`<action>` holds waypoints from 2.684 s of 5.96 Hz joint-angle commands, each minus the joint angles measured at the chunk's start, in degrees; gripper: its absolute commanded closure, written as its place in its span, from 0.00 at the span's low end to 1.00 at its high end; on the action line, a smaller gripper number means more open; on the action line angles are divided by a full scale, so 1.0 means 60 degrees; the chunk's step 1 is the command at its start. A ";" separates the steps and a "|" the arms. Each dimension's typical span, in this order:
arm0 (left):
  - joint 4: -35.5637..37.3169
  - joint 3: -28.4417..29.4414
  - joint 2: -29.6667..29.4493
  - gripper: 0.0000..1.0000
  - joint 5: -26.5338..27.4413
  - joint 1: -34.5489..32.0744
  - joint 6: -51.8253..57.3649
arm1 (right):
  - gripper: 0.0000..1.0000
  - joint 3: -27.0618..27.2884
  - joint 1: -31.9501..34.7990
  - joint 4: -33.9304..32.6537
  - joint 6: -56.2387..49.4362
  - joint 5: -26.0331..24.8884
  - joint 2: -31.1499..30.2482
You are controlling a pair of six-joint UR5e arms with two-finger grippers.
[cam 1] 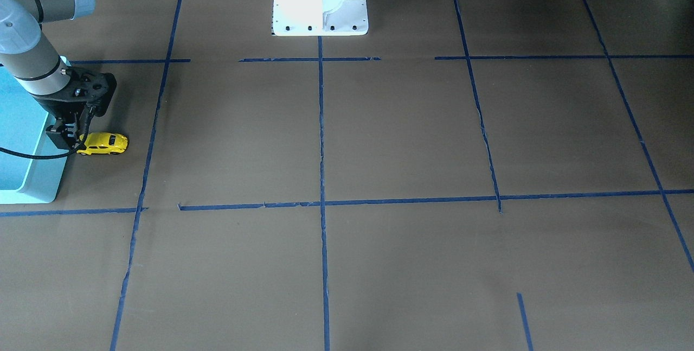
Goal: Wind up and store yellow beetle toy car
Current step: 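Move the right gripper down to the yellow car beside the bin, then close the right gripper on the yellow car and lift it, then lower the held car into the blue bin and open the right gripper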
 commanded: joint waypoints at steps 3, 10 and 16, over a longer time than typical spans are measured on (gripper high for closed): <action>-0.0014 0.0065 -0.0003 0.00 -0.0007 0.0016 -0.0646 | 0.00 -0.0906 -0.0102 0.0910 -0.0004 -0.0013 0.0219; -0.0014 0.0138 -0.0003 0.00 -0.0007 0.0016 -0.0675 | 1.00 0.2435 0.0949 0.0749 -0.0004 0.0468 -0.1719; -0.0029 0.0124 -0.0032 0.00 -0.0007 0.0016 -0.0690 | 1.00 -0.0194 0.2944 0.1432 -0.3403 0.1202 -0.2684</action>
